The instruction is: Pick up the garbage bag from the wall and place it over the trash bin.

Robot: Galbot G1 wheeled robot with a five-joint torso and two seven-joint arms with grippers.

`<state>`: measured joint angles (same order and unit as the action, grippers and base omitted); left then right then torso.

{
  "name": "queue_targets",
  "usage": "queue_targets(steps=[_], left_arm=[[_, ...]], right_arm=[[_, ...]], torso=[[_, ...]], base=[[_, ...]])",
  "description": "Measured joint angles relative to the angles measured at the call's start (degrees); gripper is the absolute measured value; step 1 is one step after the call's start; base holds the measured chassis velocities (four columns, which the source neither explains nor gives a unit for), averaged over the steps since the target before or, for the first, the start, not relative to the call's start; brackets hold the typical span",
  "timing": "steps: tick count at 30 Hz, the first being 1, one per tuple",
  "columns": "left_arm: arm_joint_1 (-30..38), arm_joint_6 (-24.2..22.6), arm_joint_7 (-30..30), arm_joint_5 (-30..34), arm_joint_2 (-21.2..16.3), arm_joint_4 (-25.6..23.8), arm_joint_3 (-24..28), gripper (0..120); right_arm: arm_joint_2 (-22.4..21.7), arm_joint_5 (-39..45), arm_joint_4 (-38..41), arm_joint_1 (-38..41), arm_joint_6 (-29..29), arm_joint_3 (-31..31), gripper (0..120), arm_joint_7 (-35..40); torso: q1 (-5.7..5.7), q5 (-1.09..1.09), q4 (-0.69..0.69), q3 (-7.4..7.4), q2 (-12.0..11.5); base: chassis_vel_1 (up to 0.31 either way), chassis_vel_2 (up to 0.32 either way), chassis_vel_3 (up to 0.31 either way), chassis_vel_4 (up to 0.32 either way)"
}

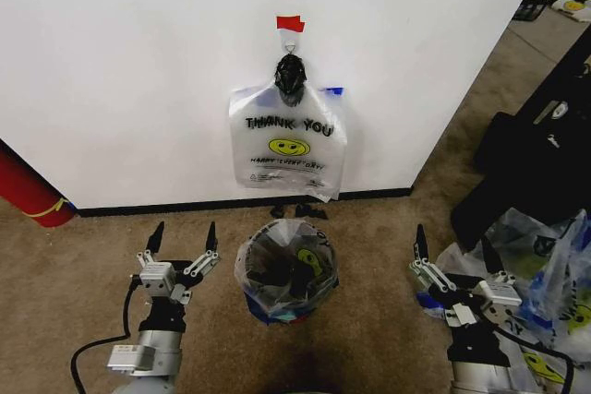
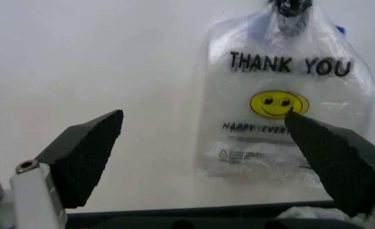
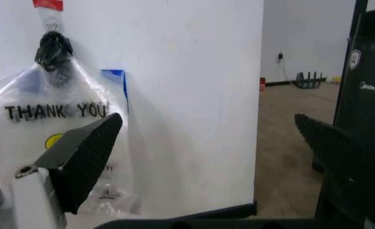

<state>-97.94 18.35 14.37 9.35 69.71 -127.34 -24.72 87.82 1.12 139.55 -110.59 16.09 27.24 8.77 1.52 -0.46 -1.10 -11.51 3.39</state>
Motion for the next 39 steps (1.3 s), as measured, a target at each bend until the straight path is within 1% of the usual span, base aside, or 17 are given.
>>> queue_targets(steps=[6,17,30,39], left_arm=[[-0.2,0.61,0.53,-0.25,-0.33,0.67,-0.45,100],[-0.35,-0.52,1.16,-0.16,2.39,-0.18,-0.43,100],[0.79,-1.65,1.29,-0.04,2.63,-0.04,-0.42,100],[0.38,-1.64,1.39,-0.33,2.75,-0.33,-0.43,100]], right_arm=[[0.05,-0.51,0.02,0.43,-0.77,-0.26,100,0.55],[0.93,-1.72,-1.16,0.48,-0.53,-1.48,100,1.06],[1.53,-2.98,-1.84,0.45,-0.78,-2.08,100,1.74],[1.28,-2.98,-2.15,0.68,-1.25,-2.11,100,1.68]], torso=[[0.0,0.0,0.0,0.0,0.0],[0.0,0.0,0.0,0.0,0.0],[0.0,0.0,0.0,0.0,0.0],[0.0,0.0,0.0,0.0,0.0]], base=[[0.0,0.0,0.0,0.0],[0.0,0.0,0.0,0.0],[0.0,0.0,0.0,0.0],[0.0,0.0,0.0,0.0]])
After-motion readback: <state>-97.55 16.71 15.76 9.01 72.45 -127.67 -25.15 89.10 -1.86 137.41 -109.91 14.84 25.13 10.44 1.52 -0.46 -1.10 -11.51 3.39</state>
